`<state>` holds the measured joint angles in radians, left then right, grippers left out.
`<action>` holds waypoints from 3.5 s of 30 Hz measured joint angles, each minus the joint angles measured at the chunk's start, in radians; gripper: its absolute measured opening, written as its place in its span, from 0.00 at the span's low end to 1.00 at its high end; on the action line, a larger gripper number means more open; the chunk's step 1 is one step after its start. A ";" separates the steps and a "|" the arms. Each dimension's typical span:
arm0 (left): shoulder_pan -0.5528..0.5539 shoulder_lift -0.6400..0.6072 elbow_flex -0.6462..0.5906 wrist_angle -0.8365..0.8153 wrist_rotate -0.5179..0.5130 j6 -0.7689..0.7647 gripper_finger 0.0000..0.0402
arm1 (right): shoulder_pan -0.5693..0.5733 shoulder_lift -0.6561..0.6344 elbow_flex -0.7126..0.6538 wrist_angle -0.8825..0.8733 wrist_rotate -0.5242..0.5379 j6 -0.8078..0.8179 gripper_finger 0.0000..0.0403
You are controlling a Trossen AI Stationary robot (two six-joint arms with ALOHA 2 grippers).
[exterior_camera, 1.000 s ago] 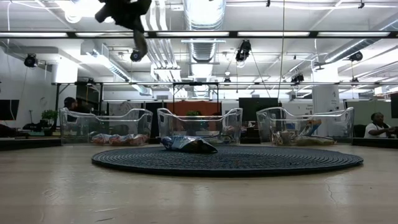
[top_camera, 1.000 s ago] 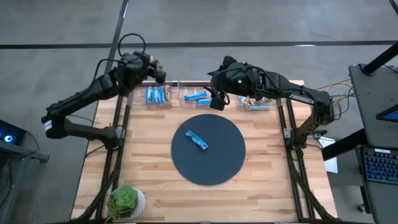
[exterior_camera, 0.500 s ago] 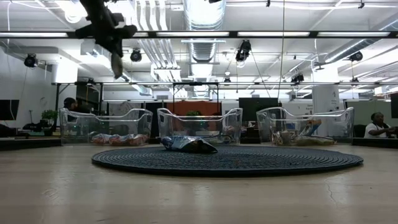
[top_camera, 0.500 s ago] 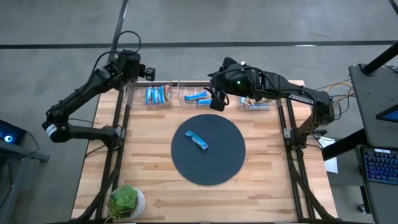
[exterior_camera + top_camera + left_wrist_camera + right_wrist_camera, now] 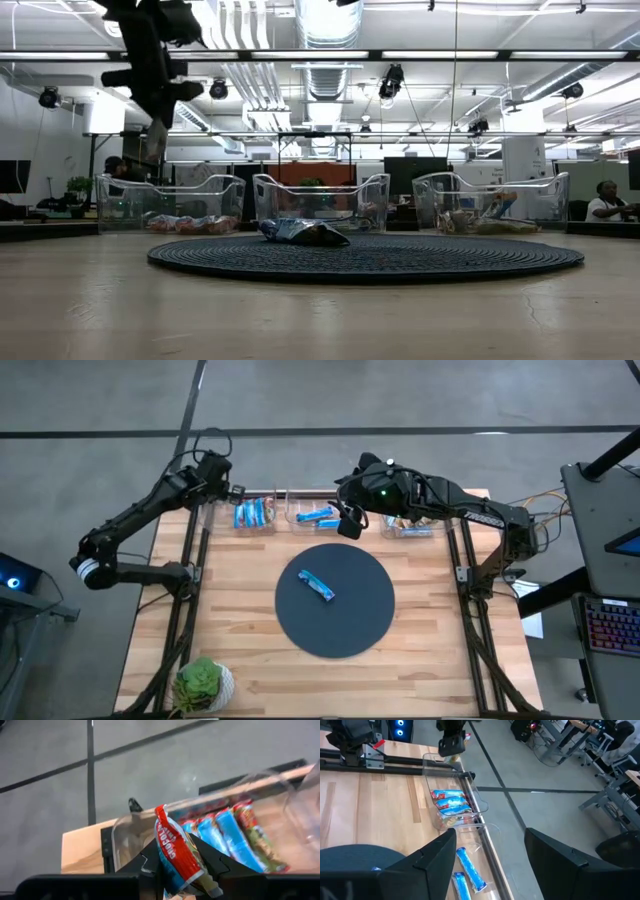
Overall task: Pick and place Granola Bars by type
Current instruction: Put the red granola bar into the left transparent bin, then put the blue granola bar into the middle transparent bin
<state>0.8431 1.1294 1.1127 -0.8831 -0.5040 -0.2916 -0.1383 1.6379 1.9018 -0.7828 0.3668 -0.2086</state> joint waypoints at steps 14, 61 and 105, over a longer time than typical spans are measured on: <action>-0.001 0.000 -0.117 0.012 0.007 0.000 0.13 | 0.000 0.000 0.000 -0.003 0.000 -0.001 0.56; 0.001 0.000 -0.120 -0.004 0.097 0.005 0.41 | 0.000 0.000 0.000 -0.006 0.000 -0.012 0.56; -0.007 -0.022 -0.042 -0.017 0.233 -0.008 0.00 | 0.000 0.001 0.000 -0.006 0.001 -0.011 0.56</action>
<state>0.8365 1.1075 1.0708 -0.9005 -0.2707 -0.2992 -0.1379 1.6386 1.9018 -0.7883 0.3674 -0.2194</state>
